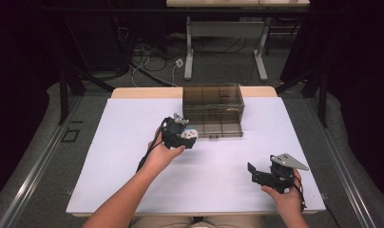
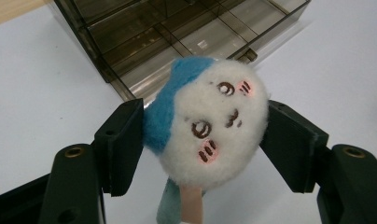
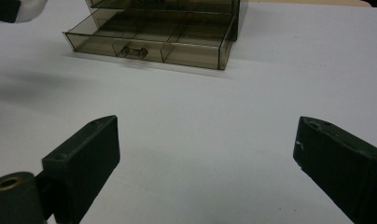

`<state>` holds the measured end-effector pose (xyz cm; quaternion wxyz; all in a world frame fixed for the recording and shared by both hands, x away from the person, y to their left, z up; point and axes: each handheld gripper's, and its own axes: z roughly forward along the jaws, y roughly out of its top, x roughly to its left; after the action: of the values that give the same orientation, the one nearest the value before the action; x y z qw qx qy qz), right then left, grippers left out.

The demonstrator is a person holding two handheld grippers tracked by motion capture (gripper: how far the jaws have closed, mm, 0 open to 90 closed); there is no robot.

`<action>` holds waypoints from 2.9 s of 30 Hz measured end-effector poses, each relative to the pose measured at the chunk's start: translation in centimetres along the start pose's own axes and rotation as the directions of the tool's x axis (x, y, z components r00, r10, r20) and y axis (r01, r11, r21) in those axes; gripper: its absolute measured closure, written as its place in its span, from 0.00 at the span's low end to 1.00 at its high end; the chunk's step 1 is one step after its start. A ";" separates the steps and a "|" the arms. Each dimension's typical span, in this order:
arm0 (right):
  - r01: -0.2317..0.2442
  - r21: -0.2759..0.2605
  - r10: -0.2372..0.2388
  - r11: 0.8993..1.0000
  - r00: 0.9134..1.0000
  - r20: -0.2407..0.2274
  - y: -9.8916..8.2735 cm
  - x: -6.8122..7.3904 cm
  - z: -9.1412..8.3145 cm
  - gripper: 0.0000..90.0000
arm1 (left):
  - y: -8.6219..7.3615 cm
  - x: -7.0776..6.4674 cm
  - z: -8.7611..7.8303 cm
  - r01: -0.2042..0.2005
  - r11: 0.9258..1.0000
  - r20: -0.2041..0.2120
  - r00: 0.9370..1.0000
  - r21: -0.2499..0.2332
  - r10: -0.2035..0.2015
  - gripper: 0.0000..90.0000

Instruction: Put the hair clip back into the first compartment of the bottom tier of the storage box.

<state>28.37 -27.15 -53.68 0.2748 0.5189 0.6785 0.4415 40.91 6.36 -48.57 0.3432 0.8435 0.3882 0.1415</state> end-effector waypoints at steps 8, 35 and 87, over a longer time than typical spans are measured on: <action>-0.001 -0.001 0.001 1.000 1.000 0.001 0.0 0.0 0.0 0.08 | 0.8 0.2 -0.3 -0.005 1.000 -0.007 1.000 -0.004 0.005 0.37; 0.005 0.003 -0.005 1.000 1.000 -0.005 0.0 0.0 0.0 0.08 | 2.6 1.0 0.1 -0.010 1.000 -0.045 0.999 0.004 0.010 0.37; 0.006 0.015 -0.006 1.000 1.000 -0.005 -0.1 0.0 0.1 0.09 | 3.4 1.5 3.3 -0.004 1.000 -0.078 0.997 0.002 0.004 0.37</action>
<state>28.38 -27.15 -53.78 0.2703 0.5179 0.6840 0.4368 45.46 4.36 -48.63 0.3267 0.8383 0.3999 0.1746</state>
